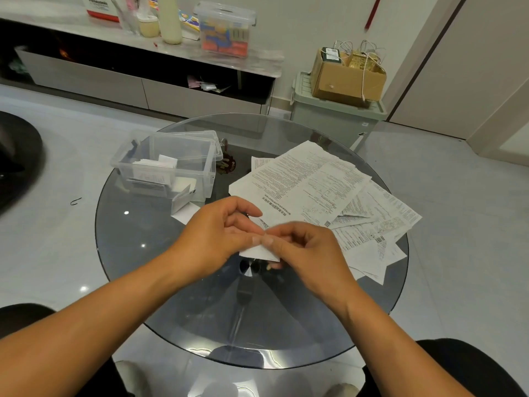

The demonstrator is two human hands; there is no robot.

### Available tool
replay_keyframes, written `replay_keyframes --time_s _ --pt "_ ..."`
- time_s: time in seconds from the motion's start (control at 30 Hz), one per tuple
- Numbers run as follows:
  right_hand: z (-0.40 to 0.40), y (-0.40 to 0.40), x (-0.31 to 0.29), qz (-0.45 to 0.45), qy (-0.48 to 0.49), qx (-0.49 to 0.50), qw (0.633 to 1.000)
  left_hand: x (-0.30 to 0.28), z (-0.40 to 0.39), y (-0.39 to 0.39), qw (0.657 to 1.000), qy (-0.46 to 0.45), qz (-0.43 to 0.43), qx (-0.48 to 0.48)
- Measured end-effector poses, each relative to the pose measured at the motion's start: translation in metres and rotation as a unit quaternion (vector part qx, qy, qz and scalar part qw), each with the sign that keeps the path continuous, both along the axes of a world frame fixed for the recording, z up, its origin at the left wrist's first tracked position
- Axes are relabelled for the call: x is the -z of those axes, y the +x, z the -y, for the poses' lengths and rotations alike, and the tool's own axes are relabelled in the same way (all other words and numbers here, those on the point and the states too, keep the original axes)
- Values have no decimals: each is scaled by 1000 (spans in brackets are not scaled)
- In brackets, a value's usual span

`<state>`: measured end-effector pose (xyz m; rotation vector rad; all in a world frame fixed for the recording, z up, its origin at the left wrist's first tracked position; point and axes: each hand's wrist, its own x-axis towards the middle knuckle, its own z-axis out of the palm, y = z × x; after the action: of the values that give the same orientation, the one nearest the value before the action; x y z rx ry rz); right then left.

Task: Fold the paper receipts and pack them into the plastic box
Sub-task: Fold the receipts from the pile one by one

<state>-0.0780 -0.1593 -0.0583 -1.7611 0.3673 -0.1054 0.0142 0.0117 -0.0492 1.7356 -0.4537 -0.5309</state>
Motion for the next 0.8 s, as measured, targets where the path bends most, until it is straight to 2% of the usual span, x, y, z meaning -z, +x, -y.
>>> replay_keyframes --time_s 0.13,0.23,0.27,0.37,0.43,0.53,0.63,0.73,0.8 --pt "1 4 4 -28 -17 -4 999 3 -2 -2 989 51 142 -4" --pt "5 6 4 -21 -29 20 999 -5 -8 4 939 49 330 -86" --pt "6 6 5 -21 -43 24 999 -11 -12 8 920 45 365 -136" --pt "7 7 4 -26 -33 12 999 -27 -30 24 888 60 367 -270" --pt "0 10 3 -36 -13 -15 999 -27 -40 34 889 78 341 -296" --pt "-19 17 6 -53 2 -55 997 -19 -44 36 905 79 321 -266" --pt "-36 25 11 -50 8 -82 995 -9 -38 29 919 63 345 -181" --pt "-41 28 8 -31 -24 -103 994 2 -31 21 910 68 403 -65" --pt "-36 29 5 7 -17 -71 997 7 -29 15 900 74 429 24"
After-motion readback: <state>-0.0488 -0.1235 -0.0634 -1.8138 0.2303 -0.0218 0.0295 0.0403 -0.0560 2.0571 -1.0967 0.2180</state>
